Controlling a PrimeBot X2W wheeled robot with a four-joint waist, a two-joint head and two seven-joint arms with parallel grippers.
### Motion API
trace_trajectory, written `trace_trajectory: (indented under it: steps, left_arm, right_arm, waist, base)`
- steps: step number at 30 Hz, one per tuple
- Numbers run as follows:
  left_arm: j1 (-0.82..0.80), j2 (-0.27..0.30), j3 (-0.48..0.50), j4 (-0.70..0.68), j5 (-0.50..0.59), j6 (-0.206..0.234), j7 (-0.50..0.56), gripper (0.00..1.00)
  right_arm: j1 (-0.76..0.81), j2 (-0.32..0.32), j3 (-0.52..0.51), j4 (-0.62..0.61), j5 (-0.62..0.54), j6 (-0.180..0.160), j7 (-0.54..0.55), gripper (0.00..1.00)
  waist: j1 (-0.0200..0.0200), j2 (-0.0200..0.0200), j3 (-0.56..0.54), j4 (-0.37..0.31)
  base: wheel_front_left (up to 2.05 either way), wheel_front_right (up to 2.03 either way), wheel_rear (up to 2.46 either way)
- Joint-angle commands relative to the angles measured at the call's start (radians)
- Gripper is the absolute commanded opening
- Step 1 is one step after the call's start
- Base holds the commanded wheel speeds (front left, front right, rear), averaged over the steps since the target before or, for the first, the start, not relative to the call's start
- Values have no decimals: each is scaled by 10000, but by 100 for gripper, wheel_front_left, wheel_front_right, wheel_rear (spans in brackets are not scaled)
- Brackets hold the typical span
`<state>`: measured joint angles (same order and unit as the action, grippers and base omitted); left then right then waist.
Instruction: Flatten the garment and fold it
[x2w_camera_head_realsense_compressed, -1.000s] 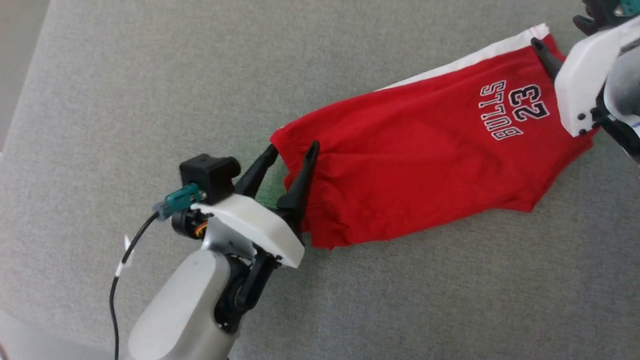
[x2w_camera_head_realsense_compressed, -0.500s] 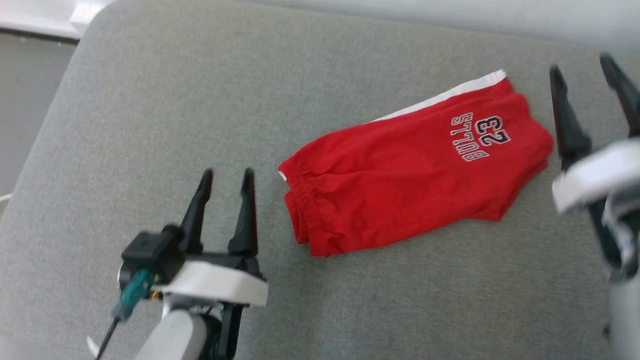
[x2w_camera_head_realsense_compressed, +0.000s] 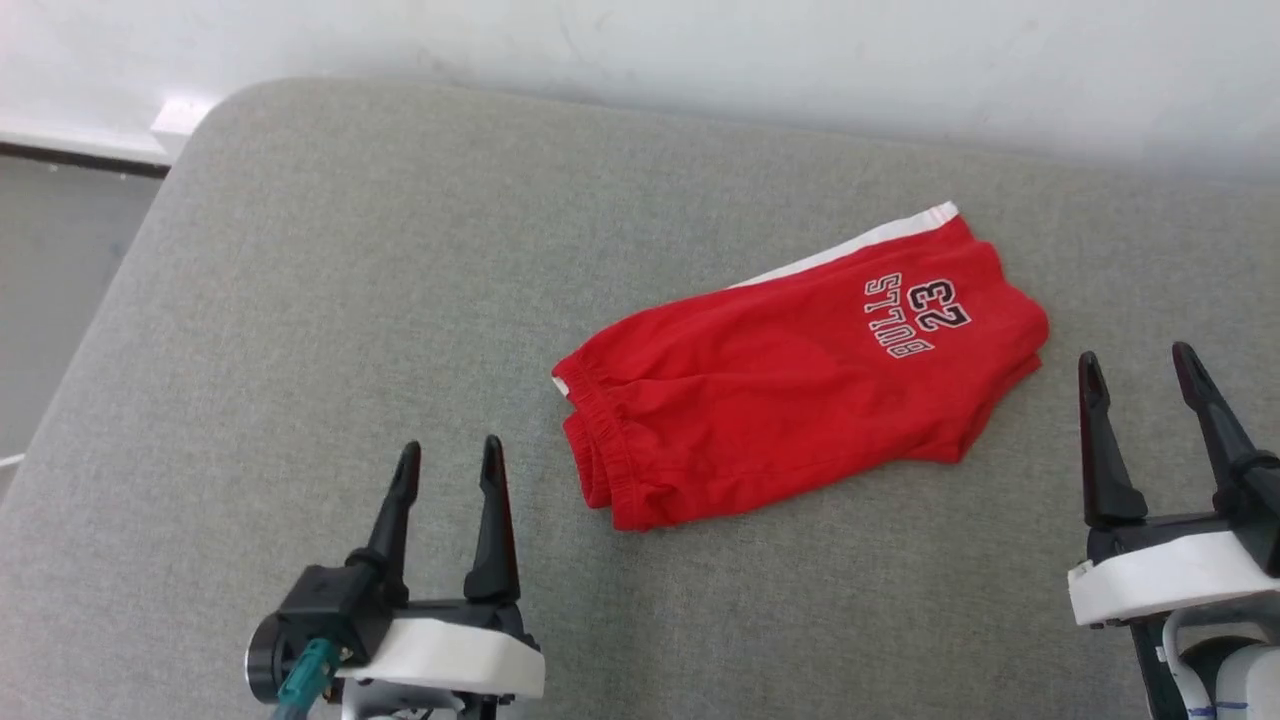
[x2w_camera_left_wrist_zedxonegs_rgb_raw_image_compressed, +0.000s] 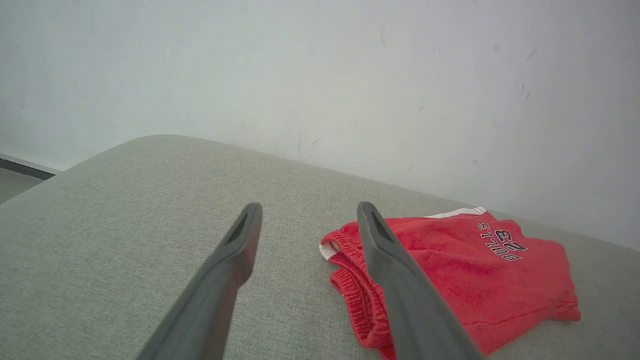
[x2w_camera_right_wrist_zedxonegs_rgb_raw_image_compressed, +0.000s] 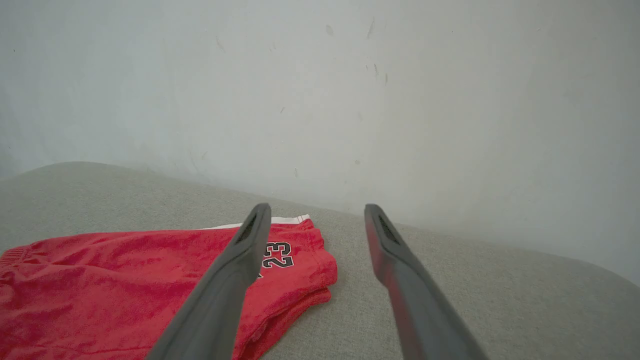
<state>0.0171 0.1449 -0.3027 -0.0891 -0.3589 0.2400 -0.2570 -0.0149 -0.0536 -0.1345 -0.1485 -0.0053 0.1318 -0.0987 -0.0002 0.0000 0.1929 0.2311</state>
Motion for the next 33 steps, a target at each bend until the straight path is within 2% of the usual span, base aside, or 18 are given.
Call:
trace_trajectory:
  steps: [1, 4, 9, 15, 22, 26, 33]
  left_arm:
    - [-154, 2, -10, 142, 8, -106, 24, 100]
    - [-632, 20, -196, 403, -182, -298, 811, 100]
    - [-1489, -126, -612, 744, -821, -473, 3115, 100]
    - [-2348, -14, -937, 1293, -821, -314, 4863, 100]
    - [-2782, -59, -1209, 1882, -1090, -349, 6037, 100]
    - [-2817, -133, -1204, 2105, -1298, -332, 6295, 100]
    - [-2857, -185, -1119, 2916, -1444, 16, 6729, 100]
  right_arm:
    - [-17, 28, -46, -55, 95, -11, -52, 100]
    - [-83, 30, -83, -89, 120, -11, 23, 100]
    - [-152, 32, -124, -137, 145, -11, 106, 100]
    - [-246, 32, -23, -95, 177, -11, 206, 100]
    - [-456, 33, -11, -25, 121, -11, 245, 100]
    - [-571, 33, -17, 11, 89, -11, 258, 100]
    - [-777, 33, 67, 16, 100, -11, 300, 100]
  waist:
    - [2, 0, -160, -53]
    - [2, 0, -223, -16]
    - [2, 0, -150, 56]
    - [2, 0, 152, -18]
    - [2, 0, 574, -151]
    - [2, 0, 744, -179]
    - [2, 0, 1000, -244]
  base:
    - [0, 0, 0]
    - [0, 0, 0]
    - [0, 0, 0]
    - [0, 0, 0]
    - [0, 0, 0]
    - [0, 0, 0]
    - [0, 0, 0]
